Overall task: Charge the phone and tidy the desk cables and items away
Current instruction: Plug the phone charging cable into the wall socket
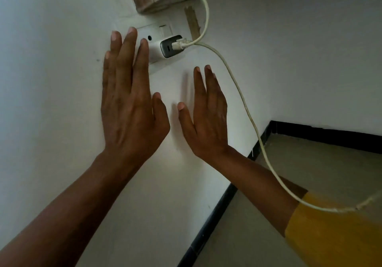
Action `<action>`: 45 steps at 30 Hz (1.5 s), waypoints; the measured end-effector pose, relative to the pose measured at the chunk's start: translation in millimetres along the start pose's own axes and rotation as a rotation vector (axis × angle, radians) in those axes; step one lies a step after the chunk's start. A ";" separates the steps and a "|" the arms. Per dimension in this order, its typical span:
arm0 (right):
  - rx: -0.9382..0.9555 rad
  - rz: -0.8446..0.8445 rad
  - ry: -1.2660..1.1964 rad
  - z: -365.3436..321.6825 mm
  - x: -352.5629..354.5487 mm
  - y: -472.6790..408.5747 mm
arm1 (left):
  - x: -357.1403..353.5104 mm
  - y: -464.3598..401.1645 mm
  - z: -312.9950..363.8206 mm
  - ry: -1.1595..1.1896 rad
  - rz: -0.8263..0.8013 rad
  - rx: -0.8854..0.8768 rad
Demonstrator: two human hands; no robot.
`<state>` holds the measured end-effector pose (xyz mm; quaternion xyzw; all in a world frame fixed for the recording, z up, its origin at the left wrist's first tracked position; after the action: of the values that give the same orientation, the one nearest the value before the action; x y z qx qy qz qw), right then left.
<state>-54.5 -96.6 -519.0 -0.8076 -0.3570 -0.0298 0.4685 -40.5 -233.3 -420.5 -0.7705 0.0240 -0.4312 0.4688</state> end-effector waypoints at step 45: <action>-0.371 -0.286 0.156 -396.2 400.2 -242.3 | 415.2 -277.8 37.1 0.896 -0.508 0.319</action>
<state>210.0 -111.0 33.9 -0.8162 -0.4189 -0.2234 0.3293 143.4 -235.2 45.4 -0.4121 -0.0311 -0.8157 0.4048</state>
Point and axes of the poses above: each hand's wrist, its own y-axis away from the middle knuckle, its own x-axis out of the back of the hand, z = x × y, the point moved 1 cm from there along -y, towards the middle knuckle, and after that the axes turned 13 degrees about -z, right-handed, at the moved point
